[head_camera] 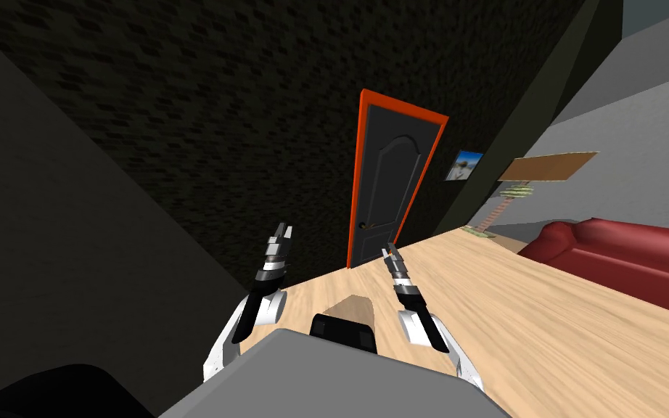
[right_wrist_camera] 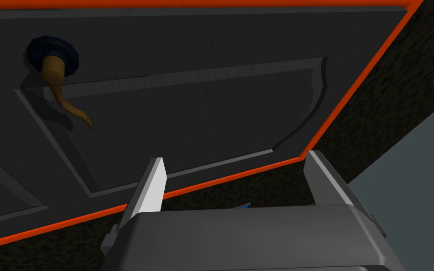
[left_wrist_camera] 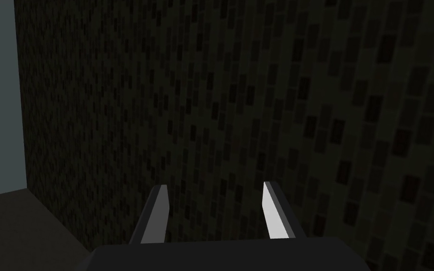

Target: Pull the door open

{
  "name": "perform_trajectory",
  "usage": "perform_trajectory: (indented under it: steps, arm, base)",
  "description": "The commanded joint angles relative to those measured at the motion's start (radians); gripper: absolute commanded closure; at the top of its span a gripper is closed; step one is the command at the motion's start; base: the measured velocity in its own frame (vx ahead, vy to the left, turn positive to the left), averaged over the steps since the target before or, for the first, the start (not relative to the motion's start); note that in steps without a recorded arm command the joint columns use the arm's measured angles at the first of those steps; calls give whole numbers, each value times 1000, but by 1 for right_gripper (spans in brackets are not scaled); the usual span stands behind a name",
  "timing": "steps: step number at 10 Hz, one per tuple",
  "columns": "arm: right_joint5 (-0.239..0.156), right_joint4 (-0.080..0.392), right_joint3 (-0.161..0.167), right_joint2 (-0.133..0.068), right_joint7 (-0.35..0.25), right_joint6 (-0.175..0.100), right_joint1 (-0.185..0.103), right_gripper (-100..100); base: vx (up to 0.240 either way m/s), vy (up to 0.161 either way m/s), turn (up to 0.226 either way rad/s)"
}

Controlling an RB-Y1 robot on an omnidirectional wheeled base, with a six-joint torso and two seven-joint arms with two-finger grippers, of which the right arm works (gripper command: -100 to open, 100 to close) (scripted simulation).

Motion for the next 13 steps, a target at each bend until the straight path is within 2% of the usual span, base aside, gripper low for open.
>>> perform_trajectory:
  steps: [1, 3, 4, 6, 7, 10, 11, 13]
  arm:
    - [4, 50, 3, -11, -13, -15, -21, -100]
    - [13, 119, 8, -29, -34, -35, -59, -100]
    - [13, 139, 8, -29, -34, -35, -59, -100]
    - [21, 208, 14, -47, -55, -56, -96, -100]
    - [21, 226, 14, -47, -55, -56, -96, -100]
    - [33, 340, 22, -74, -86, -86, -151, -100]
    - [33, 354, 22, -74, -86, -86, -151, -100]
    - [40, 421, 27, -91, -106, -105, -187, -100]
  base:
    - [50, -28, 65]
    - [72, -55, 93]
    - [72, -42, 27]
    - [65, -45, 72]
    - [56, -42, 49]
    - [71, -51, 84]
    - [61, -46, 34]
    - [53, -42, 72]
